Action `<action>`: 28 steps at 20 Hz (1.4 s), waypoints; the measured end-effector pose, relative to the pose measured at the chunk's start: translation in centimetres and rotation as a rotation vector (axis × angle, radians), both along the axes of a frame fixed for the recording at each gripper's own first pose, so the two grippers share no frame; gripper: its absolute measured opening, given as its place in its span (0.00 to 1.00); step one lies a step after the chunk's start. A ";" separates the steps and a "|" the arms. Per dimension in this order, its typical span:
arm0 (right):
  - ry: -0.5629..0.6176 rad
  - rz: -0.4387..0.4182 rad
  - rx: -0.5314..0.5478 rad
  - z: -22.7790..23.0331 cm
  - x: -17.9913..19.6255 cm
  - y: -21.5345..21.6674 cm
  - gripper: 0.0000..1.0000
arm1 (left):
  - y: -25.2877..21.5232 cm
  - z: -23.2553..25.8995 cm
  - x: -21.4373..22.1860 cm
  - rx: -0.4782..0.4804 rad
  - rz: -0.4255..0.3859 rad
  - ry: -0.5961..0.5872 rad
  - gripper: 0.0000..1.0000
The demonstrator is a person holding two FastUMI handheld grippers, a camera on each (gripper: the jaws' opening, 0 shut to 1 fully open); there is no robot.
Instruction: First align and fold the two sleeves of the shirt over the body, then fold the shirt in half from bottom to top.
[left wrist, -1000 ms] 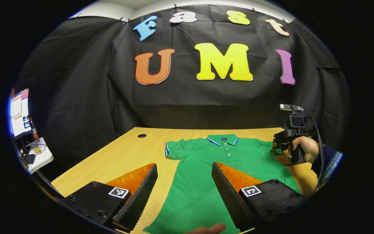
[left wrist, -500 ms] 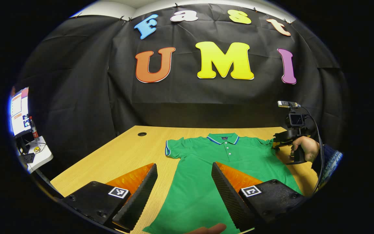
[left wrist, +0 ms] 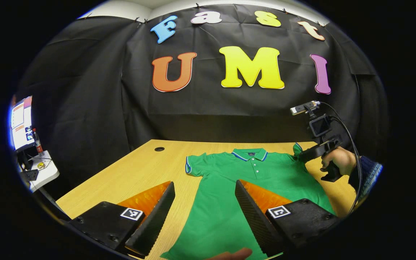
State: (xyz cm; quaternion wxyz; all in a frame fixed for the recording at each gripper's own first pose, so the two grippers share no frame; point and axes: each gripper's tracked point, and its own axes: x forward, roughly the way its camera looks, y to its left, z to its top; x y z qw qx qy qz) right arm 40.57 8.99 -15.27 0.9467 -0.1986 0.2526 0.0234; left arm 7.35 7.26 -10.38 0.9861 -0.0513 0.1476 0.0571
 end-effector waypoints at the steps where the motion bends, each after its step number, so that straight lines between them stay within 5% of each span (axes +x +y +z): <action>1: -0.025 0.072 0.056 1.1 -0.7 2.2 0.01 | 0.0 0.0 0.0 0.000 0.002 0.000 1.00; 3: -0.109 0.175 0.241 5.9 -2.5 7.4 0.35 | -0.1 -0.2 0.1 -0.003 0.003 0.004 1.00; 4: -0.142 0.198 0.293 8.1 -3.4 9.0 0.76 | -0.3 -0.3 0.2 0.000 0.002 0.006 1.00; 6: -0.230 0.200 0.301 12.1 -5.3 8.6 0.92 | -0.3 -0.3 0.3 0.006 0.008 0.002 1.00; 15: -0.465 0.300 0.327 20.7 -17.5 10.0 0.95 | -0.9 1.6 -0.4 0.000 0.021 -0.051 1.00; 22: -0.479 0.324 0.364 17.4 -24.4 8.0 0.97 | -0.6 3.8 -1.8 0.016 0.050 -0.097 1.00; 28: -0.450 0.256 0.391 13.6 -25.8 3.5 0.95 | -2.8 5.4 -0.4 -0.033 -0.036 -0.132 1.00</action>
